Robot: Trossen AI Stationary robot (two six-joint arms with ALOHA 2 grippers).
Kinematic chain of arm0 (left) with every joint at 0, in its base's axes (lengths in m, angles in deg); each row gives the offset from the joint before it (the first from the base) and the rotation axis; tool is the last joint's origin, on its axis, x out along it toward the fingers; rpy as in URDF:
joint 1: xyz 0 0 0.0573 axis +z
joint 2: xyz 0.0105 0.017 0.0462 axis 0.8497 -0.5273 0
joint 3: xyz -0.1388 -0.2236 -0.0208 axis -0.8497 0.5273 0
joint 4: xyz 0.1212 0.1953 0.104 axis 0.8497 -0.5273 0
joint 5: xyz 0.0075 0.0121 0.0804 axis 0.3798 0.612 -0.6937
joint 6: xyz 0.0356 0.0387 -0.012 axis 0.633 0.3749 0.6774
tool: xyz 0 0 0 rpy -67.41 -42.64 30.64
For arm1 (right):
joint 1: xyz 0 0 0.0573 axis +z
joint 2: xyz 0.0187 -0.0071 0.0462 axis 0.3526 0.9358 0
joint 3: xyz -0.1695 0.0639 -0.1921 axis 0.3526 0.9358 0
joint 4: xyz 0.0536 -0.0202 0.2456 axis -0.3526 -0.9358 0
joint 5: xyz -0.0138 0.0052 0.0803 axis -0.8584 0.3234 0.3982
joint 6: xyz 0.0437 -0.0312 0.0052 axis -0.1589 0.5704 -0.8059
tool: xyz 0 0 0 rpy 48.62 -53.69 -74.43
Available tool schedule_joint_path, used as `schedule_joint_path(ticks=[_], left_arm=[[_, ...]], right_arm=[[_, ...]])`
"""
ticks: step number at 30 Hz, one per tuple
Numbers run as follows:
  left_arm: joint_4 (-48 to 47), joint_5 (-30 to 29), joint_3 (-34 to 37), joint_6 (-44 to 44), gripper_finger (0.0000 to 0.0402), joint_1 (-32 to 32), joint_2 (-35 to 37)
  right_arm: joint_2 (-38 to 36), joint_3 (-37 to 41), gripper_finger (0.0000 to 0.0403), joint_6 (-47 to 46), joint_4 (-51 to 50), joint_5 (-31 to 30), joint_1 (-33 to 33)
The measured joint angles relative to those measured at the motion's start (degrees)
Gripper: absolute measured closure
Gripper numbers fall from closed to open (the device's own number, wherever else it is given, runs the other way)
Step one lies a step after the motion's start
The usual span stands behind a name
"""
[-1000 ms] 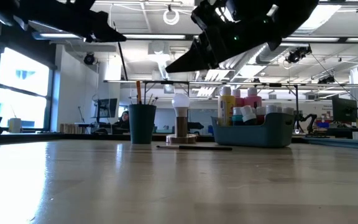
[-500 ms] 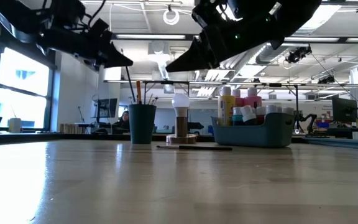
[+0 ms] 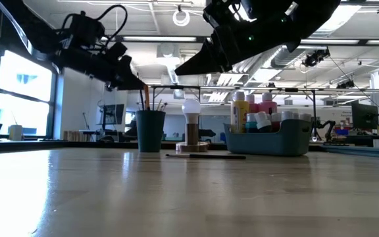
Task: Pick & Place Paint Supplies
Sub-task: Put the silver paintbrush into the blue cup
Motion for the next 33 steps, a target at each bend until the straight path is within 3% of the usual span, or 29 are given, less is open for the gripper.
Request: schedule_joint_path(ticks=[20,33], left_arm=[[0.10,-2.47,0.02,-1.77,0.0383,0.00,-5.57],[1.14,-4.72,0.02,-4.36,0.0269,0.00,-5.57]], right_arm=[[0.00,-0.04,0.0399,0.00,0.54,0.02,0.00],[0.00,-0.04,0.0399,-1.33,0.49,0.03,0.00]])
